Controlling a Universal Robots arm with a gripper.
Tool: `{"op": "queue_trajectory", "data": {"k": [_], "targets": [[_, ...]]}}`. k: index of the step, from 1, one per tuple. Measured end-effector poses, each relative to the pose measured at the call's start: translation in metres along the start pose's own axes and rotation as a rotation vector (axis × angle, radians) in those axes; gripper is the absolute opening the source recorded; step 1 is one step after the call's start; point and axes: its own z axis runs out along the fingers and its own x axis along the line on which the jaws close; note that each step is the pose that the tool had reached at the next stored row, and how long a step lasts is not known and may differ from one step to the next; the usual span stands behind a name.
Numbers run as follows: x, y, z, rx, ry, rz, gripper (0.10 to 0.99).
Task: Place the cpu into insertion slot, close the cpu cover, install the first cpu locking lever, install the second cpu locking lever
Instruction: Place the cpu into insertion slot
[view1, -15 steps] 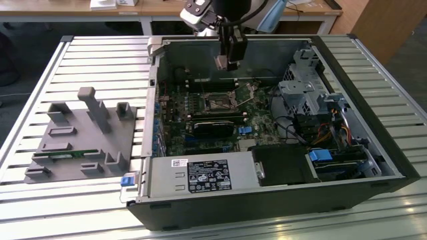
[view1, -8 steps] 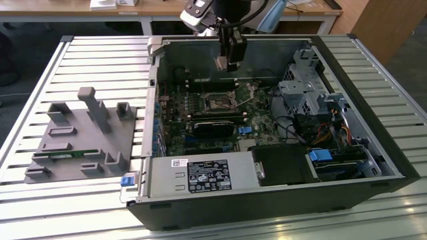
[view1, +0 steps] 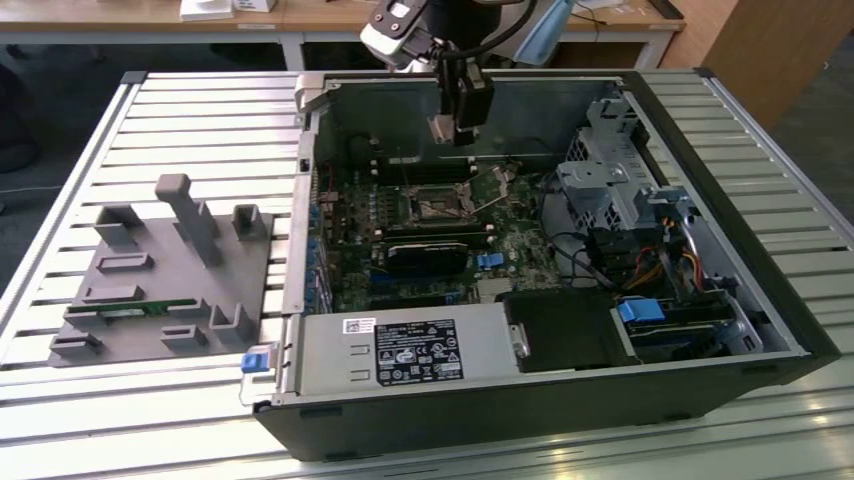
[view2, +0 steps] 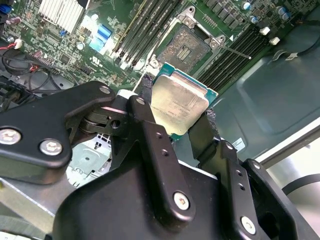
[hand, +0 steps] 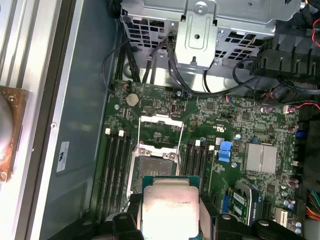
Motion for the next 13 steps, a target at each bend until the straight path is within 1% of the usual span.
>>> {"op": "queue_trajectory", "data": {"k": [8, 13], "targets": [[-0.0001, -0.0002, 0.0026, 0.001, -0.0062, -0.001, 0.541], [-0.0001, -0.0005, 0.0062, 0.001, -0.0065, -0.001, 0.541]]}}
